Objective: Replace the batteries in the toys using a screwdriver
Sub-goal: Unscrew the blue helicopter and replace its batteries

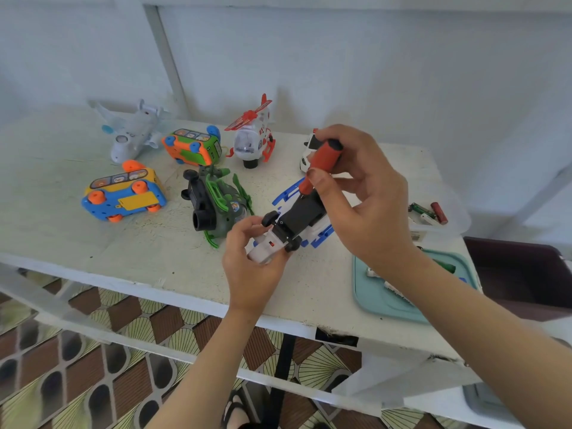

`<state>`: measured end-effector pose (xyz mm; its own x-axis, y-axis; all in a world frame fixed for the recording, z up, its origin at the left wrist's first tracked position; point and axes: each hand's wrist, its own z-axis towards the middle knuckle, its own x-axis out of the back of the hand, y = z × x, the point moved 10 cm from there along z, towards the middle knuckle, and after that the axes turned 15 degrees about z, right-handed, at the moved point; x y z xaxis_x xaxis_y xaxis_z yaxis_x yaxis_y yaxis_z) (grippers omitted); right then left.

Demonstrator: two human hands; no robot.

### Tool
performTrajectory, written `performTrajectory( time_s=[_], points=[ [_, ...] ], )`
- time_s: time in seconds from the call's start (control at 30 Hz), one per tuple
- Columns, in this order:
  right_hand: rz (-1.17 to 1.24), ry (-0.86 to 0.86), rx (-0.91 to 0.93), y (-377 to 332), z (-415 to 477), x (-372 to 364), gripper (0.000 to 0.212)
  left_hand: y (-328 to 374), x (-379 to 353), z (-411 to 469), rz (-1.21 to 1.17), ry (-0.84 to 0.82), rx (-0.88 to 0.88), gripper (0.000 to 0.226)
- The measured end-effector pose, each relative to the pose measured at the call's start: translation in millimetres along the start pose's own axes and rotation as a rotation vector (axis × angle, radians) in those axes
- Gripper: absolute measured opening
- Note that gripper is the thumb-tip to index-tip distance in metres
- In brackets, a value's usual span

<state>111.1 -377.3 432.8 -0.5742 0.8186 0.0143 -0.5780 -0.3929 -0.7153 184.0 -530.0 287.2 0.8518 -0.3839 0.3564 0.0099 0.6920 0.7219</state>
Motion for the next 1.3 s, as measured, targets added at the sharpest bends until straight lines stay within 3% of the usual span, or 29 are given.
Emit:
performTrajectory(
  time_s=[1.3],
  points=[
    [0.003,-0.013,0.010,5.9,0.2,-1.6,0.033,-2.8,-0.3,0.1,0.016,0.015,0.003,0.054]
  ],
)
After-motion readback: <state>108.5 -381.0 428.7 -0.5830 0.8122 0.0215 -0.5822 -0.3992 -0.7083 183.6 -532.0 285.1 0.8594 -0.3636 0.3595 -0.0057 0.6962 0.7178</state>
